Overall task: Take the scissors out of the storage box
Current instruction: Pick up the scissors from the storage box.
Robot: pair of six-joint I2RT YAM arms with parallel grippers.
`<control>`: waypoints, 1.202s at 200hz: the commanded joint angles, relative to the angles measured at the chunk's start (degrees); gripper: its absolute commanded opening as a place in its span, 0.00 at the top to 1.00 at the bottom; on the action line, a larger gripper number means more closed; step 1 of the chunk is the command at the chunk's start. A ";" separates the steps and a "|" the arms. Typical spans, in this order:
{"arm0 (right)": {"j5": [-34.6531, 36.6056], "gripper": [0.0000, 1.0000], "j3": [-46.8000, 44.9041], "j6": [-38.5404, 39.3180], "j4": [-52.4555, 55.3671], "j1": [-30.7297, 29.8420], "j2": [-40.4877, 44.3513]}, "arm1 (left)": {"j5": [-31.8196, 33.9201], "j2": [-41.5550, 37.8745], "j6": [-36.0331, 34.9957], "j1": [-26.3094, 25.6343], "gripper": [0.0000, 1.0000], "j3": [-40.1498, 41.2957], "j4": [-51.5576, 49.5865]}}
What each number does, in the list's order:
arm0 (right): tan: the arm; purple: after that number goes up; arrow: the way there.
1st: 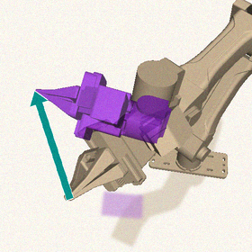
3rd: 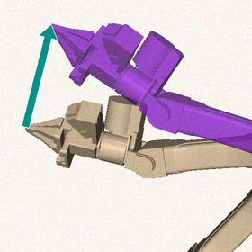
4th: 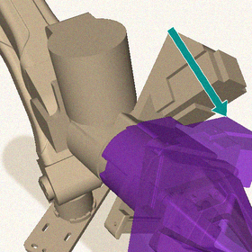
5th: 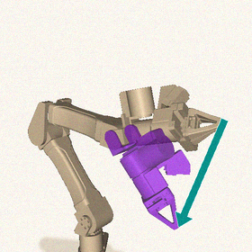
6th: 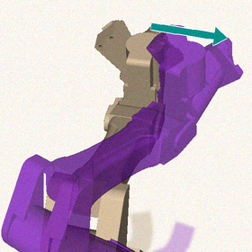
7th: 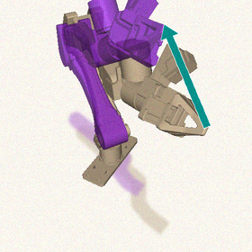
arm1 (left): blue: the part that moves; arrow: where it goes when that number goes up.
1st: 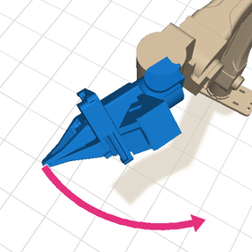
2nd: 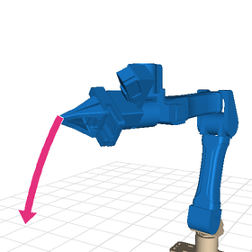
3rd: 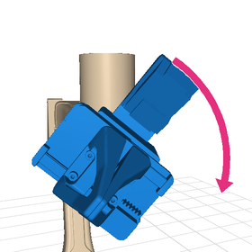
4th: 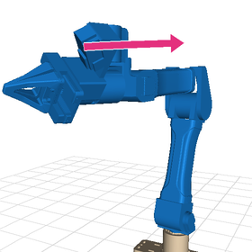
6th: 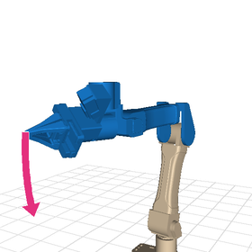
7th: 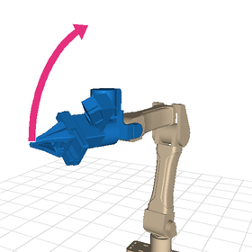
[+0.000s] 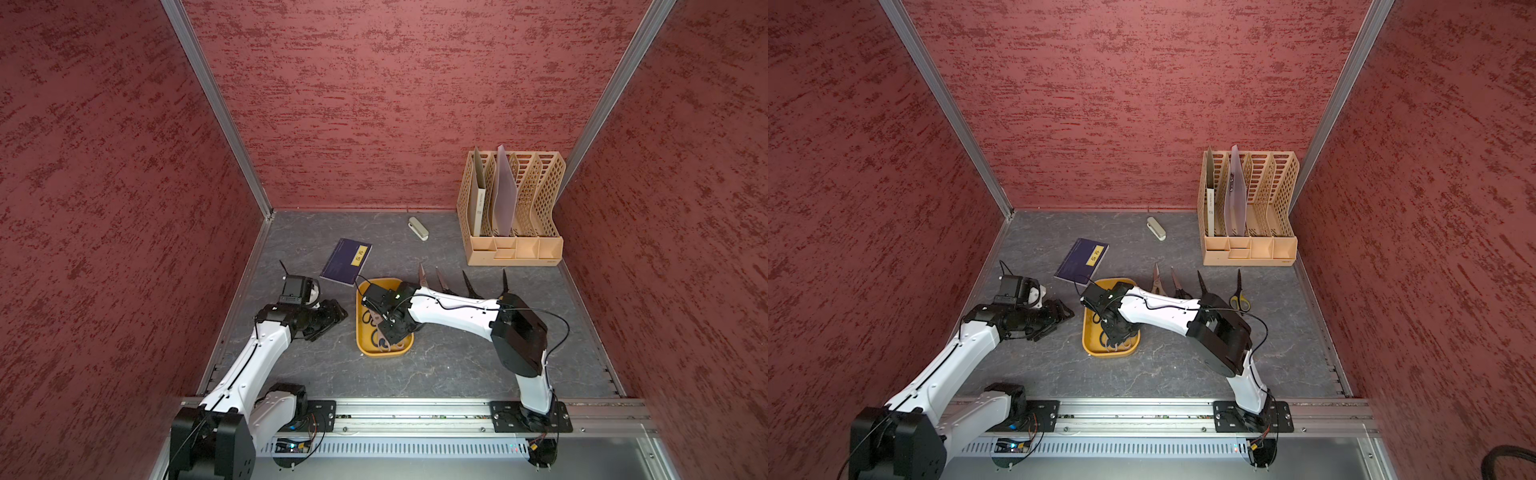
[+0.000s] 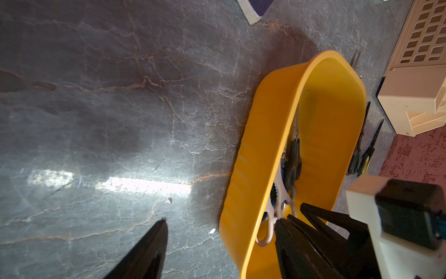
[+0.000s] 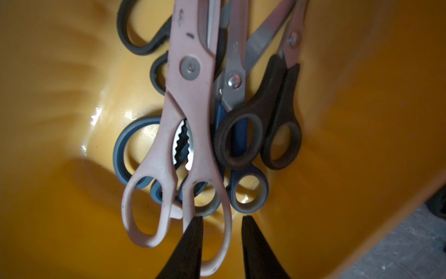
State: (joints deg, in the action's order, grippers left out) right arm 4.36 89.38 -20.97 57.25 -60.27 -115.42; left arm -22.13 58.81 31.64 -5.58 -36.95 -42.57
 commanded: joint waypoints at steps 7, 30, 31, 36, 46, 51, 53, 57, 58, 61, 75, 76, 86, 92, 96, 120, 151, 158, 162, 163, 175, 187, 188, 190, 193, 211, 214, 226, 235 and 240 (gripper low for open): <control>1.74 0.74 -0.62 -0.17 -1.38 -0.02 -0.87 | 0.51 -0.72 -0.09 -0.24 0.26 0.39 -0.61; 1.97 0.81 -0.86 -0.12 -1.99 -0.03 -1.00 | 0.64 -0.73 -0.09 -0.24 0.26 0.30 -0.74; 1.97 0.81 -0.83 -0.08 -2.02 -0.02 -0.97 | 0.71 -0.72 -0.09 -0.23 0.26 0.30 -0.75; 1.88 0.83 -0.88 -0.03 -2.13 -0.02 -0.88 | 0.69 -0.74 -0.04 -0.22 0.26 0.30 -0.76; 1.73 0.87 -1.05 -0.04 -2.40 -0.02 -0.72 | 0.68 -0.66 -0.09 -0.22 0.26 0.30 -0.76; 1.62 0.89 -1.17 -0.03 -2.56 -0.04 -0.77 | 0.76 -0.71 -0.09 -0.21 0.26 0.30 -0.70; 1.55 0.90 -1.19 -0.01 -2.62 -0.03 -0.69 | 0.77 -0.67 -0.04 -0.21 0.26 0.30 -0.75; 1.41 0.91 -1.22 0.06 -2.74 -0.04 -0.69 | 0.77 -0.63 -0.08 -0.17 0.26 0.30 -0.76; 1.38 0.91 -1.23 0.10 -2.75 -0.03 -0.69 | 0.77 -0.63 -0.04 -0.15 0.26 0.30 -0.76; 1.40 0.92 -1.31 0.06 -2.82 -0.02 -0.57 | 0.79 -0.60 -0.08 -0.19 0.26 0.29 -0.70; 1.23 0.95 -1.59 0.01 -3.10 -0.03 -0.21 | 0.77 -0.48 -0.09 -0.16 0.26 0.21 -0.76; 1.21 0.95 -1.63 0.03 -3.11 0.02 -0.14 | 0.82 -0.46 -0.09 -0.19 0.26 0.21 -0.76; 1.43 0.96 -1.75 0.03 -3.28 -0.02 0.10 | 0.88 -0.45 -0.09 -0.19 0.26 0.20 -0.68; 1.42 0.96 -1.87 0.15 -3.29 0.01 0.19 | 0.86 -0.46 -0.09 -0.06 0.26 0.21 -0.68; 1.24 0.95 -2.07 0.22 -3.28 -0.02 0.26 | 0.86 -0.51 -0.09 -0.08 0.26 0.21 -0.68; -0.16 0.82 -2.09 0.38 -2.98 0.03 -0.33 | 0.86 -0.44 -0.09 0.03 0.26 0.27 -0.60; -1.24 0.75 -2.75 -0.45 -3.72 0.02 -0.40 | 0.87 -0.46 -0.15 0.13 0.26 0.30 -0.59; -1.32 0.75 -2.84 -0.54 -3.86 -0.04 -0.42 | 0.86 -0.46 -0.14 0.20 0.26 0.25 -0.53; -1.24 0.75 -2.93 -0.55 -3.88 -0.03 -0.38 | 0.85 -0.45 -0.13 0.14 0.26 0.30 -0.52; -1.22 0.75 -2.96 -0.56 -3.89 -0.03 -0.40 | 0.86 -0.40 -0.15 0.14 0.26 0.30 -0.51; -1.07 0.74 -3.01 -0.55 -3.90 -0.02 -0.47 | 0.86 -0.40 -0.15 0.18 0.26 0.29 -0.52; -0.99 0.76 -3.09 -0.56 -3.99 -0.02 -0.73 | 0.86 -0.44 -0.17 0.23 0.26 0.25 -0.50; -0.96 0.76 -3.13 -0.52 -3.99 -0.02 -0.75 | 0.82 -0.49 -0.17 0.27 0.26 0.28 -0.50; -0.94 0.76 -3.09 -0.55 -3.99 -0.02 -0.77 | 0.85 -0.39 -0.17 0.30 0.26 0.29 -0.52; -0.93 0.77 -3.12 -0.56 -4.06 -0.02 -0.85 | 0.86 -0.40 -0.20 0.29 0.26 0.30 -0.52; -1.00 0.85 -3.40 -0.82 -4.50 -0.02 -0.87 | 0.69 -0.40 -0.26 0.47 0.26 0.30 -0.38; -0.97 0.86 -3.50 -0.76 -4.66 0.00 -0.77 | 0.67 -0.37 -0.26 0.53 0.26 0.30 -0.41; -0.88 0.90 -3.75 -1.16 -5.09 -0.02 -0.52 | 0.60 -0.41 -0.28 0.57 0.26 0.30 -0.41; -0.56 0.92 -3.88 -1.35 -5.29 -0.01 -0.17 | 0.53 -0.40 -0.35 0.73 0.26 0.30 -0.37; -0.40 0.93 -3.95 -1.43 -5.31 -0.02 -0.03 | 0.51 -0.39 -0.34 0.71 0.26 0.30 -0.40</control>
State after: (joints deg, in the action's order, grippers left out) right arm 4.08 86.30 -21.45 53.39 -60.27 -115.57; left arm -21.93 58.81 31.62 -5.39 -36.95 -42.65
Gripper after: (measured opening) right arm 0.100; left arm 0.736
